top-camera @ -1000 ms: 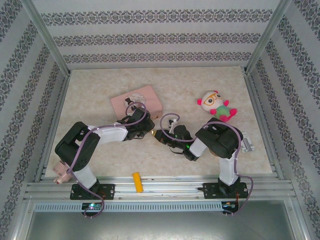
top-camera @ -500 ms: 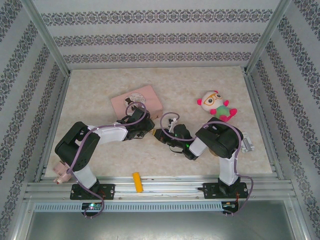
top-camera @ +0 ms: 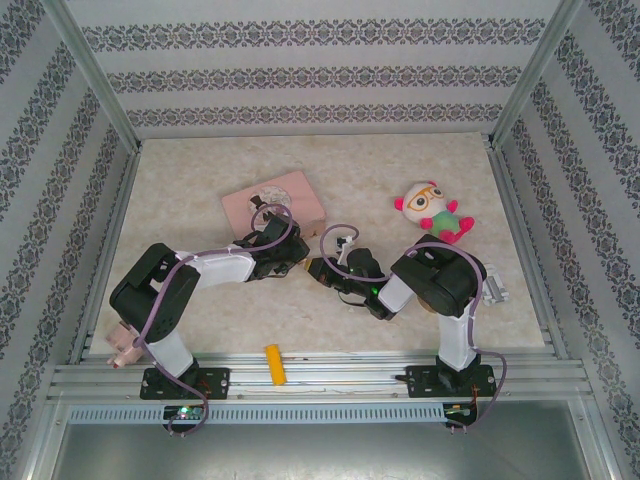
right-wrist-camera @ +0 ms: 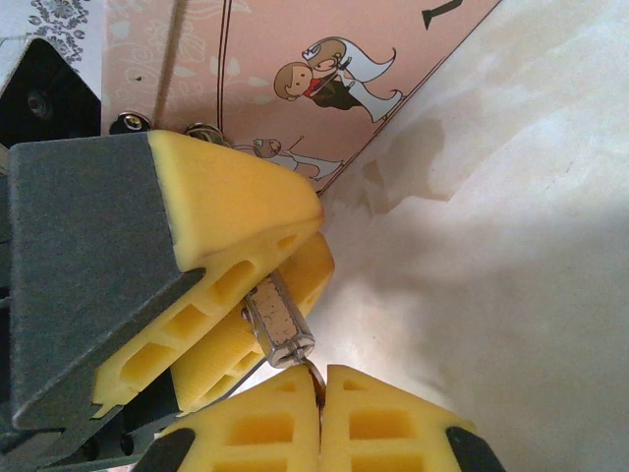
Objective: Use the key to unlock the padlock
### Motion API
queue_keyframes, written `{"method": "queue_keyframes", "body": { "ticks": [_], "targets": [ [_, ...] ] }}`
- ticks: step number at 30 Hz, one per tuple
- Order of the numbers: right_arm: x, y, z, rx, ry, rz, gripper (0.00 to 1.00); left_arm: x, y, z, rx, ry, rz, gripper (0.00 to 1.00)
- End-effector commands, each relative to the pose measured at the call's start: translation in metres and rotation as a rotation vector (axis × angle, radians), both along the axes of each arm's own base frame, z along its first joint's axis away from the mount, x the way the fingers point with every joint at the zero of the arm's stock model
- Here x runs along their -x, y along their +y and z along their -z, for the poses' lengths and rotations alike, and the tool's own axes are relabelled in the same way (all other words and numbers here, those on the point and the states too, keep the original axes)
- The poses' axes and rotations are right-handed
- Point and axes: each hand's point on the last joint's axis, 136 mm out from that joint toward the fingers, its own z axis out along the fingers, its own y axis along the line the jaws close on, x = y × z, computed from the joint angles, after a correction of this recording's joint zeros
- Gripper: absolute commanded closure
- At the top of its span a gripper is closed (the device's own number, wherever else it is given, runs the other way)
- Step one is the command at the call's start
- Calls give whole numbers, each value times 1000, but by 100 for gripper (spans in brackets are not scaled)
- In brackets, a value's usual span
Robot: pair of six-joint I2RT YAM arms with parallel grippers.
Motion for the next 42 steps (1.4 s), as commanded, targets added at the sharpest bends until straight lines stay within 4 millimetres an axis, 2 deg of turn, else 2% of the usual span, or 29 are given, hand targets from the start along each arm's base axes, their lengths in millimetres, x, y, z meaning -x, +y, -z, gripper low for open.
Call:
{"method": "queue_keyframes", "body": {
  "ticks": [1,13,26,36,42],
  "targets": [
    [-37,-14,-15,-17,-62,132,100,4,-24,-26,91,-24,82,79],
    [-43,-16,-24,-12,-91,127,100,14,-43,-28,99,-17,156,79],
    [-47,-22,-27,-6,-90,135,100,23,-50,-39,98,-39,222,80],
    [-36,-36,-22,46,-94,140,100,25,-51,-39,93,-28,240,80],
    [-28,-44,-16,59,-80,145,86,23,-49,-40,89,-34,226,80]
  ]
}}
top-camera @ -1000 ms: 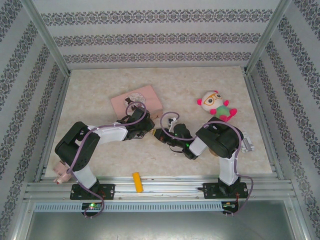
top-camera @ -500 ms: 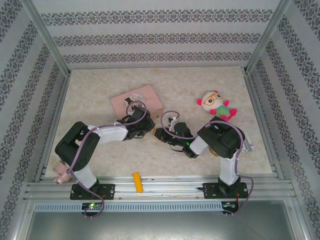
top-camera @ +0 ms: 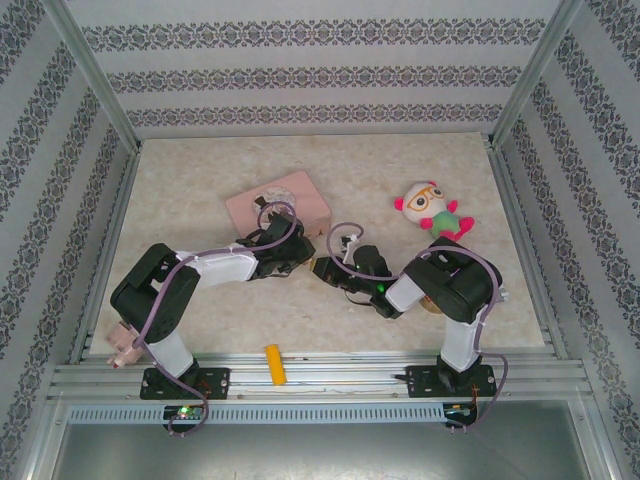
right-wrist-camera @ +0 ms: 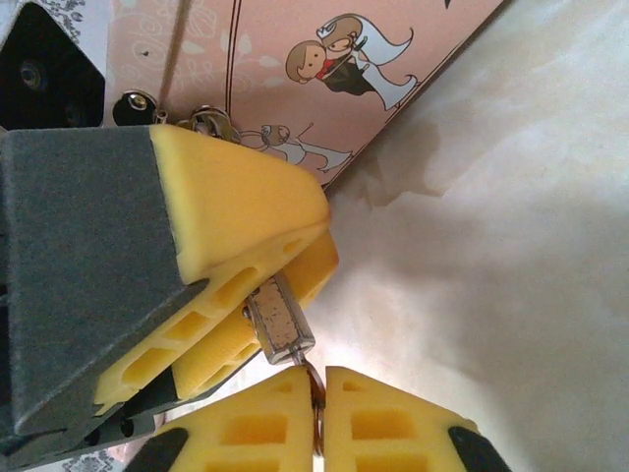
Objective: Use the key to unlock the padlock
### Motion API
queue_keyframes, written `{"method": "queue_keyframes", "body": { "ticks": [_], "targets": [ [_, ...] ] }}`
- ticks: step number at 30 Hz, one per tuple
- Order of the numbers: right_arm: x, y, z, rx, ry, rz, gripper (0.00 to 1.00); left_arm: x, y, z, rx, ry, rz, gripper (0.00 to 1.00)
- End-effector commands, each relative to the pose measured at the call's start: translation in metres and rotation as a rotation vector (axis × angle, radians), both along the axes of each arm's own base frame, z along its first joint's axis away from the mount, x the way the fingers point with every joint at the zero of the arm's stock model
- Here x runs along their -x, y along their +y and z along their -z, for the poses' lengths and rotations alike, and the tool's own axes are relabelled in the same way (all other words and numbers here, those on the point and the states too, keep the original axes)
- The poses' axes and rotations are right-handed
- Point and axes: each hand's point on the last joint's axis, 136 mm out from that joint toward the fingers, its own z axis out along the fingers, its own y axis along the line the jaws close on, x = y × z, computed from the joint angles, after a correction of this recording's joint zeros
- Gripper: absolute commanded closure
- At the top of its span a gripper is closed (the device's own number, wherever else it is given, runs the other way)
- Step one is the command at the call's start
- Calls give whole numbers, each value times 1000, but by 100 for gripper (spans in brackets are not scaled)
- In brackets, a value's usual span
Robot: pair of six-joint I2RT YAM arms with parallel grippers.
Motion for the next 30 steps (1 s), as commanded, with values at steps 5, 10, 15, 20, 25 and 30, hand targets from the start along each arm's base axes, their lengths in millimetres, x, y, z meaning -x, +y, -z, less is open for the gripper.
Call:
{"method": "queue_keyframes", "body": {
  "ticks": [5,10,15,20,25,30],
  "targets": [
    [-27,-33,-8,33,-71,168,77,18,-26,-29,71,-15,113,80],
    [-18,-40,-5,46,-69,168,70,19,-18,-24,68,-7,83,79],
    [-11,-42,-12,52,-104,150,67,19,-15,-22,72,-4,78,78],
    [-8,-30,-25,33,-149,91,64,20,-16,-23,78,-5,86,75],
    [-3,-14,-33,17,-178,31,63,19,-17,-23,85,-5,86,74],
    [5,-3,-33,19,-184,-4,63,17,-17,-25,94,-8,84,73]
  ]
}}
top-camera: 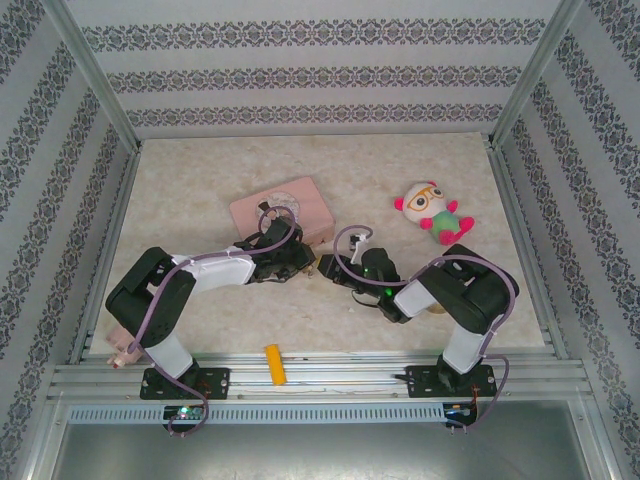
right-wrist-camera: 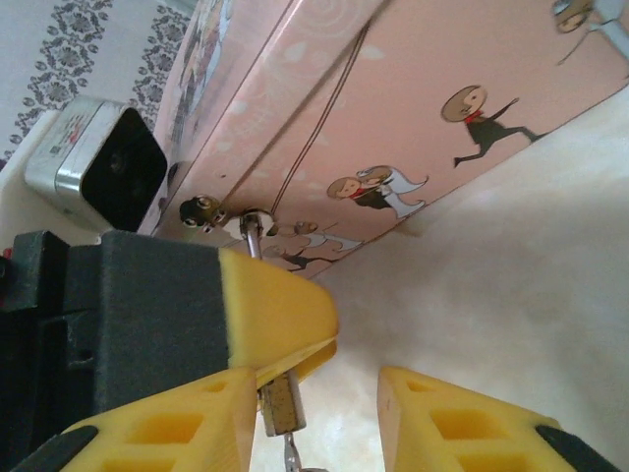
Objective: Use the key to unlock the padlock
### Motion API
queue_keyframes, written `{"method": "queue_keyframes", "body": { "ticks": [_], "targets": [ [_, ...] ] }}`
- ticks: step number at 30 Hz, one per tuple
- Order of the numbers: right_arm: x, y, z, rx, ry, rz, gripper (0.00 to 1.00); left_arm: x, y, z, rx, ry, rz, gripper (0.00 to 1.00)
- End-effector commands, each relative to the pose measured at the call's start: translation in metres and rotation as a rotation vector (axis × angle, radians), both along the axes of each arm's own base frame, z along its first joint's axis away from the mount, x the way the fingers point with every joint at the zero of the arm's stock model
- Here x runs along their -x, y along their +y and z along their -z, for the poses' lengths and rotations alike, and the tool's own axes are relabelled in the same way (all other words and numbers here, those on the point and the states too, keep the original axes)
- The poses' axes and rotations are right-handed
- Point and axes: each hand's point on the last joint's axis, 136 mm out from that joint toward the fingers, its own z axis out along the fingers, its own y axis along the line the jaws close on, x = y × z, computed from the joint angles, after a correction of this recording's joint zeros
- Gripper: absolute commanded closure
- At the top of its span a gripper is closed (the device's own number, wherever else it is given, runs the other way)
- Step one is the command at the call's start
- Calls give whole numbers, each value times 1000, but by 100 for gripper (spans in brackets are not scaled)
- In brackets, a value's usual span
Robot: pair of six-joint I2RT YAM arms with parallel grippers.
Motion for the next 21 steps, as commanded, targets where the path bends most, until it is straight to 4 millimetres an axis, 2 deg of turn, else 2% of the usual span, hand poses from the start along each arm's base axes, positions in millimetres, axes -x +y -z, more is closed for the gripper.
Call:
{"method": "queue_keyframes", "body": {
  "ticks": [1,11,14,21],
  "targets": [
    [4,14,-14,-20,-65,-51,63,-4,-14,-28,77,-63,30,73],
    [19,28,-4,-13,-47,-92,64,-4,-17,-29,93,-59,32,73],
    [22,33,-4,-15,-50,-100,68,-3,-17,-29,100,-55,27,73],
    [24,22,0,-6,-45,-47,68,-4,-15,-36,115,-66,22,73]
  ]
}}
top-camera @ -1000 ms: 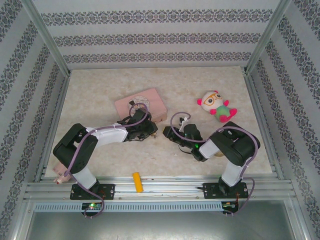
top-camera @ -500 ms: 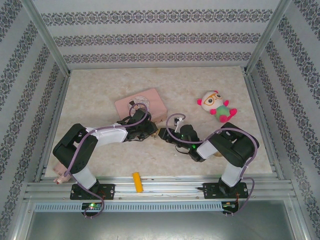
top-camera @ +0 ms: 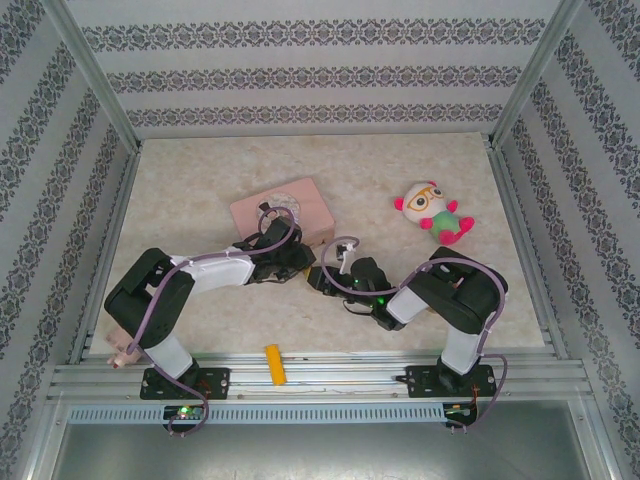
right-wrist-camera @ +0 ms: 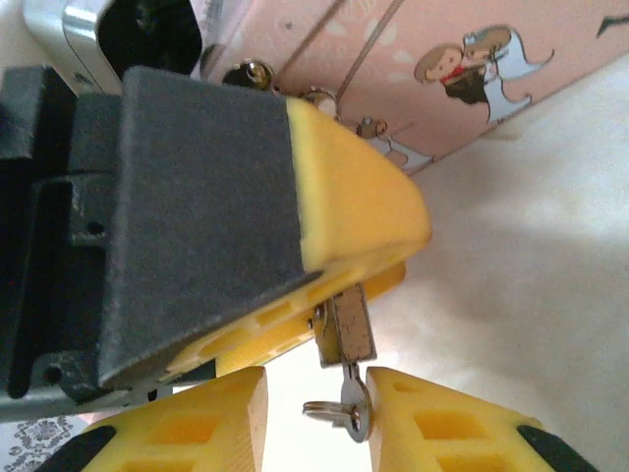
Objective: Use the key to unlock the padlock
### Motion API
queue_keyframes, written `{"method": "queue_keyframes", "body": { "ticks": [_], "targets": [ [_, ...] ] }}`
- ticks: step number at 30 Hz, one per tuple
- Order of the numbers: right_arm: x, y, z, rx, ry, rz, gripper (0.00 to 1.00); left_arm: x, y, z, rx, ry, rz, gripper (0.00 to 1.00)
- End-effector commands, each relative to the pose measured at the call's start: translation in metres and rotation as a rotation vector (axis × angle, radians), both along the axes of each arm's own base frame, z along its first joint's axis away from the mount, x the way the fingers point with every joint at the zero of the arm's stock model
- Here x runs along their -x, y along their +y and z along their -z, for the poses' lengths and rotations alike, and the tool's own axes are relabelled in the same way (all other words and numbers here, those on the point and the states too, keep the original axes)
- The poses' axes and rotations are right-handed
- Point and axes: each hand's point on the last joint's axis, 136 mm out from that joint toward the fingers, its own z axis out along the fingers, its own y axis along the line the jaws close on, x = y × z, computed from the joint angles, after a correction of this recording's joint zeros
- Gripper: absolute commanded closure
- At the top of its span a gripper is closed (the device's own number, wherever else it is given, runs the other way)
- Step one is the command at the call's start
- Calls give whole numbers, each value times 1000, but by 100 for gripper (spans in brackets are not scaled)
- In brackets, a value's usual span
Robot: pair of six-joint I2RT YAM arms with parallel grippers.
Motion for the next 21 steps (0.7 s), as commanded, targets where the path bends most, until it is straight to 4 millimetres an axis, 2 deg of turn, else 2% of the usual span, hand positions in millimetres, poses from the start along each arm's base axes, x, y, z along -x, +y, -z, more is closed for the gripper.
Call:
{"method": "queue_keyframes", "body": {
  "ticks": [1,13,21],
  "targets": [
    [-4,-6,-6,-17,-29,40,68,-7,-14,-35,101,-76,19,73],
    [-26,-9,-19,-65,-46,91,69,-1,-19,-37,127,-60,54,72],
    [-29,0,-21,-86,-48,68,74,-2,-24,-36,147,-53,61,66]
  ]
}}
